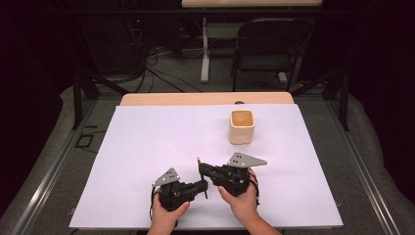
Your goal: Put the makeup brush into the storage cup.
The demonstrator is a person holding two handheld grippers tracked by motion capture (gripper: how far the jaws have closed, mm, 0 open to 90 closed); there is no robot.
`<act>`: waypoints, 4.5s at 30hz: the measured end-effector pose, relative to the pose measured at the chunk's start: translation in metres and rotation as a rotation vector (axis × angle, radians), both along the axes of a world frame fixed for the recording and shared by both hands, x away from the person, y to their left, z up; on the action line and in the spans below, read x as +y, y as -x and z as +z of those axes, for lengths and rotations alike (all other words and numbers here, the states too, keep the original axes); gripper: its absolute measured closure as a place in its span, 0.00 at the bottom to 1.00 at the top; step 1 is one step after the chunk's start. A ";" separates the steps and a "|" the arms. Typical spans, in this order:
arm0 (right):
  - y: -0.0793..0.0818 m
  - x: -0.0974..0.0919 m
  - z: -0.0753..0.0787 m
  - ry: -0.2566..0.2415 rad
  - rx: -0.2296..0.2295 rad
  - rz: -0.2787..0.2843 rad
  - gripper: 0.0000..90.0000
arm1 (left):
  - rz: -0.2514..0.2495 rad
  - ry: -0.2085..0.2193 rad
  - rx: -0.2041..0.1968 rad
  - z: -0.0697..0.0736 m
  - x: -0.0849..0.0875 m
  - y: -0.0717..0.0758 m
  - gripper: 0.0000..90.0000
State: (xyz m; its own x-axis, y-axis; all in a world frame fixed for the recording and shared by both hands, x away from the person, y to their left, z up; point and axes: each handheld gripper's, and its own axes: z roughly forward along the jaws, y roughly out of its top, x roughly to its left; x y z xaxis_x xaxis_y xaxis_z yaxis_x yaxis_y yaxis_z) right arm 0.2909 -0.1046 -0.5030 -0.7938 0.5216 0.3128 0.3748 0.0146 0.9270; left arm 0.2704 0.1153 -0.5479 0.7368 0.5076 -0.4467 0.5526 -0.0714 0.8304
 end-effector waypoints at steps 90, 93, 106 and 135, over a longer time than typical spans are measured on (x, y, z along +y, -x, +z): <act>0.004 -0.001 0.018 0.057 -0.020 0.022 0.93 | 0.038 -0.223 -0.145 0.019 -0.005 0.011 0.86; 0.003 -0.002 0.018 0.055 -0.029 0.018 0.93 | 0.040 -0.217 -0.143 0.019 -0.005 0.011 0.80; -0.008 -0.023 0.023 0.068 -0.073 -0.062 0.93 | 0.049 -0.141 -0.096 0.019 0.009 0.005 0.60; -0.027 -0.066 0.026 0.069 -0.132 -0.203 0.93 | 0.199 -0.185 -0.082 0.016 0.035 -0.009 0.48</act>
